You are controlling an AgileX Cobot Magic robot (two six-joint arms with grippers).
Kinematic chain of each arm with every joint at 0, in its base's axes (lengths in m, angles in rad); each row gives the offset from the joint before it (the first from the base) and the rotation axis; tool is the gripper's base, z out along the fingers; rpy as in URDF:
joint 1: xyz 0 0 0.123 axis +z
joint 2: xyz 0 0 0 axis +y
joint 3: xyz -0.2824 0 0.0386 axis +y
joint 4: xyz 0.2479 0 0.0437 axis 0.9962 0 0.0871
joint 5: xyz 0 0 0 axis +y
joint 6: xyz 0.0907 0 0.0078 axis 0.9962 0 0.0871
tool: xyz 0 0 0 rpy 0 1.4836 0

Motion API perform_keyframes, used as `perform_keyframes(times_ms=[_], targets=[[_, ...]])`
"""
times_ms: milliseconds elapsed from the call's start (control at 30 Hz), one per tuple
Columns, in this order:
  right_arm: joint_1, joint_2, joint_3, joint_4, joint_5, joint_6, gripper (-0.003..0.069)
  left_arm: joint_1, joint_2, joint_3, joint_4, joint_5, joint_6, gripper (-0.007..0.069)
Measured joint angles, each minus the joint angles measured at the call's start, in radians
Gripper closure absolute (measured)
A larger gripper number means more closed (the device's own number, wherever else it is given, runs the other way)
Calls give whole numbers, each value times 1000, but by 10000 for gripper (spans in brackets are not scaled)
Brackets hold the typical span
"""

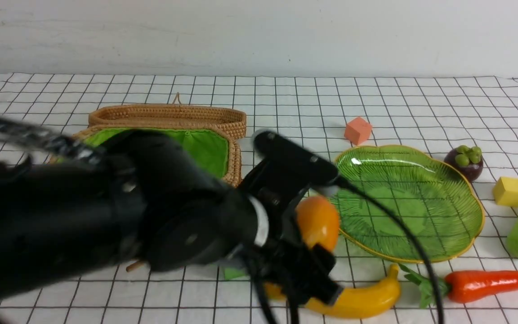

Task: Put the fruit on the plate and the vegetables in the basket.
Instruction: Grab the mango with your left arm and place it on the right plate

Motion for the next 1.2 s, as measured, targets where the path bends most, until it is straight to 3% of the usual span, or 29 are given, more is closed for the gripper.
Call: perform_keyframes(times_ms=[33,200,300,567,767,933,1000,1200], targets=[[0,0,0,-3,-3,4,590,0,10,-11,-4,0,11,95],[0,0,0,-29,-13,40,584,26,313,-359,-117,-6,312,95],[0,0,0,-29,8,40,581,28,487,-569,-152,36,377,95],[0,0,0,-22,107,44,573,44,823,-962,-124,66,385,95],[0,0,0,-15,153,44,571,50,862,-985,-120,52,362,85],[0,0,0,-14,154,44,571,51,837,-990,-147,82,360,-31],[0,0,0,-14,154,44,570,51,807,-990,-165,120,360,-44],[0,0,0,-14,154,39,569,51,650,-990,-205,355,338,20]])
